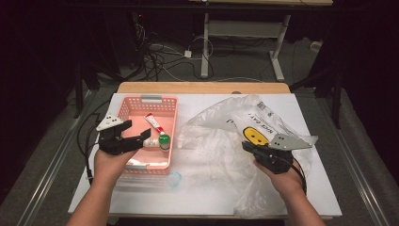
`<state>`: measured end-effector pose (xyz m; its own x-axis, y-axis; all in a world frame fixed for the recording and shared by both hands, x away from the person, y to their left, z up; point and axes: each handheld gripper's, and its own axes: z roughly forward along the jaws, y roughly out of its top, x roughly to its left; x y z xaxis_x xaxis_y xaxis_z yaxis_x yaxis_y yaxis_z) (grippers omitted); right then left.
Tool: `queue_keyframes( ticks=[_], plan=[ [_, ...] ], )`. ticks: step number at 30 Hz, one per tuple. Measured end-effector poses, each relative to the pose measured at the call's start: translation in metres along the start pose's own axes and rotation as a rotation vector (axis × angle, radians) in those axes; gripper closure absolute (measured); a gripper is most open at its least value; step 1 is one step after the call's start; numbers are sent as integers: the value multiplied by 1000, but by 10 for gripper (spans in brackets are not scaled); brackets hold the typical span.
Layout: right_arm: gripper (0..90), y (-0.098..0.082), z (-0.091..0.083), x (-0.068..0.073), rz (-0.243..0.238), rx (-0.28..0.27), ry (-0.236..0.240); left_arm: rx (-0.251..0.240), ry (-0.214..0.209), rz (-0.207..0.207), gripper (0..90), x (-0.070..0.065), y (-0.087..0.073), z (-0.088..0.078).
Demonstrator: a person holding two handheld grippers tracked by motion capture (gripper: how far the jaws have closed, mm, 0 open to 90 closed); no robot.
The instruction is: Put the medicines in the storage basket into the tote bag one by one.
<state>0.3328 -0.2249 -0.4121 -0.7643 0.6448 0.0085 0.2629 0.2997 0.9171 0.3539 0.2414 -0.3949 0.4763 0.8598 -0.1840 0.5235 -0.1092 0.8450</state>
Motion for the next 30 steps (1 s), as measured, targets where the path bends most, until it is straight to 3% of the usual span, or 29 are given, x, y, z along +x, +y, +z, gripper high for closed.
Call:
queue_keyframes(
  ticks=[3, 8, 12, 16, 24, 30],
  plan=[
    [900, 0, 0, 1, 1, 4, 0, 6, -4, -19, 279, 8, 7, 8],
    [900, 0, 0, 0, 5, 0, 1, 54, 32, -61, 362, 19, 16, 24],
    [900, 0, -1, -1, 3, -1, -1, 108, 72, -42, 479, 22, 22, 38],
    [900, 0, 0, -1, 2, -3, -1, 141, 79, -46, 589, 24, 26, 52],
    [900, 0, -1, -1, 0, -5, -2, 218, 29, -42, 875, 28, 29, 82],
    [900, 1, -2, -3, 3, -13, -3, 301, 32, -70, 877, 33, 28, 109]
  ],
)
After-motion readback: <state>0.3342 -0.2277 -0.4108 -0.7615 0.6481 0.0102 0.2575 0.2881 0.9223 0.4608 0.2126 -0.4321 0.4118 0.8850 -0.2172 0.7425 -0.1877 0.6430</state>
